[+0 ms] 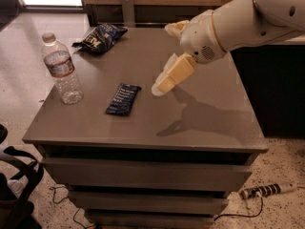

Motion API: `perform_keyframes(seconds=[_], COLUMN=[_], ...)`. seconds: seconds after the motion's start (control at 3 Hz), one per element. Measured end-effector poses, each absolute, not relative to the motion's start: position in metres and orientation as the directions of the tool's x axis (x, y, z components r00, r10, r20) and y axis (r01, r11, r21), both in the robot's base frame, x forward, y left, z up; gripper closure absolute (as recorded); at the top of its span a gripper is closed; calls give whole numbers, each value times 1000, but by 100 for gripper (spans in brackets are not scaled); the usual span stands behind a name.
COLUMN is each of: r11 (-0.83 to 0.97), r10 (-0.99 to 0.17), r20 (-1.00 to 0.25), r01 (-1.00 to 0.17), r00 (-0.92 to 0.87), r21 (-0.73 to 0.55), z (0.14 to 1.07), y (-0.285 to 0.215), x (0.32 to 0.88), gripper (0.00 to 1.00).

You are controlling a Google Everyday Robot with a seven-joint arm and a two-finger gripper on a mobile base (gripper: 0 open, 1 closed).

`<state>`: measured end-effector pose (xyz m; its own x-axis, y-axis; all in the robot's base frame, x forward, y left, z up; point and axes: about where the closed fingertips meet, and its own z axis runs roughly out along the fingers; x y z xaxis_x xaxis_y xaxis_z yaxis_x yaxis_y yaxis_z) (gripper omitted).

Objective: Pick water bottle

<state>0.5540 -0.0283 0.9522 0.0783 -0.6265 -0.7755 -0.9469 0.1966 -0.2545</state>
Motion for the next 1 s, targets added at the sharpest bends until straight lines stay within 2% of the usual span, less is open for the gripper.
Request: perform_keyframes(seconds=[0.33,1.0], r11=[196,183], r10=[-627,-507], r20=[-775,-858], r01=[-947,-962], r00=[78,83], r21=[-255,-201], z=[952,943], y=[-28,30], x=[554,577], gripper=[0,0])
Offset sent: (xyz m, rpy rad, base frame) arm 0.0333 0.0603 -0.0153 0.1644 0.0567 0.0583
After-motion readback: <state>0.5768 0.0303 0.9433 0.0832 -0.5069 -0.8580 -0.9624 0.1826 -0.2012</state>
